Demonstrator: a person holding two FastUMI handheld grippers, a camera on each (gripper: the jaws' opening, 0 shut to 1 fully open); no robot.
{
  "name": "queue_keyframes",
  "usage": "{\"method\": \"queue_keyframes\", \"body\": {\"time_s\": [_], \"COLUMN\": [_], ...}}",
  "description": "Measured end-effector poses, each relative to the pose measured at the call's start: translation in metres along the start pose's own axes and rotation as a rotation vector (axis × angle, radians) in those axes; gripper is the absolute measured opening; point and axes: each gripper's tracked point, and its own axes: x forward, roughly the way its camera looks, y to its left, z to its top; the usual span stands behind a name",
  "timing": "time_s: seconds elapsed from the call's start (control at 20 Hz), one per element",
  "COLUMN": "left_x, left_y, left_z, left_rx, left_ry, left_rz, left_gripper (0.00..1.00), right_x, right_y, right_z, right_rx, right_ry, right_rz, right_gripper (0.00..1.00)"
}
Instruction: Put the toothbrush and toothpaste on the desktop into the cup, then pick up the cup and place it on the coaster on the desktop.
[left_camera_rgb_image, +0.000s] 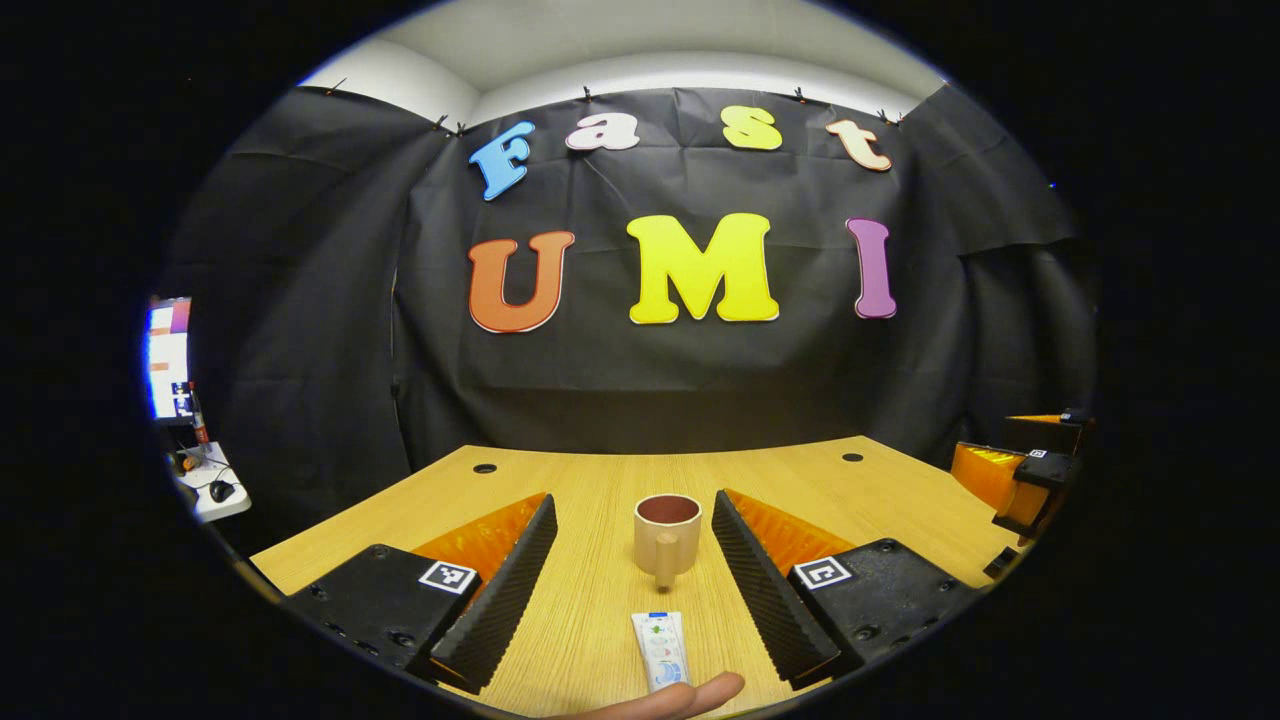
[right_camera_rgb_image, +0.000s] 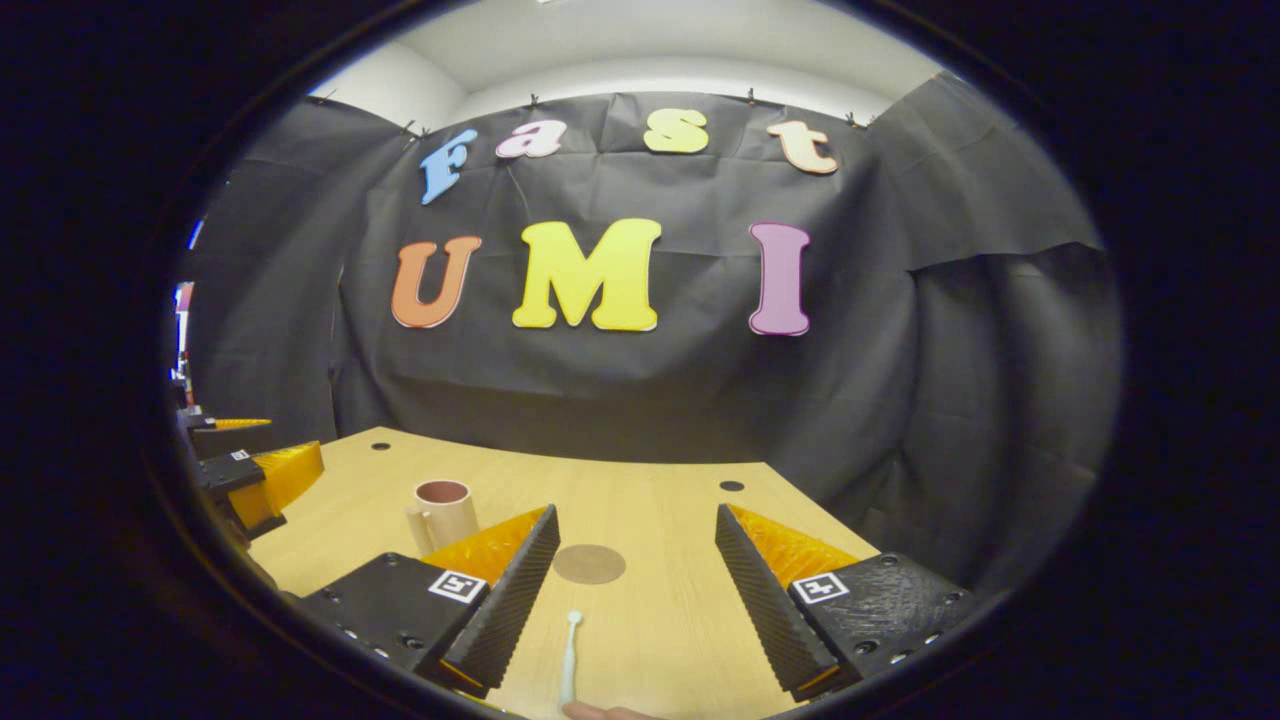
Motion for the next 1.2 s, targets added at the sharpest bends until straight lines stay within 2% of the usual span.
{"method": "queue_keyframes", "body": {"time_s": [0.2,0.5,0.75,1.05,1.15,1.2], "left_x": [0.002,-0.007,-0.014,-0.017,-0.017,-0.014], "left_y": [-0.010,-0.028,-0.045,-0.038,-0.038,-0.039], "left_z": [-0.036,-0.127,-0.170,-0.190,-0.193,-0.195], "left_rx": [-0.010,-0.022,-0.021,-0.024,-0.027,-0.024], "left_ry": [0.104,0.440,0.612,0.687,0.688,0.688], "left_rz": [-0.019,-0.048,-0.099,-0.090,-0.102,-0.105], "left_gripper": [0.99,1.00,0.99,0.80,0.67,0.57], "right_x": [0.001,0.003,0.006,0.007,0.008,0.008], "right_y": [-0.004,-0.009,-0.010,-0.011,-0.013,-0.014], "right_z": [-0.006,-0.017,-0.027,-0.033,-0.032,-0.033], "right_rx": [-0.002,-0.003,-0.006,0.007,0.006,0.005], "right_ry": [0.013,0.036,0.057,0.071,0.074,0.075], "right_rz": [-0.003,-0.009,-0.011,-0.007,-0.012,-0.014], "right_gripper": [0.95,0.95,0.95,0.94,0.94,0.95]}}
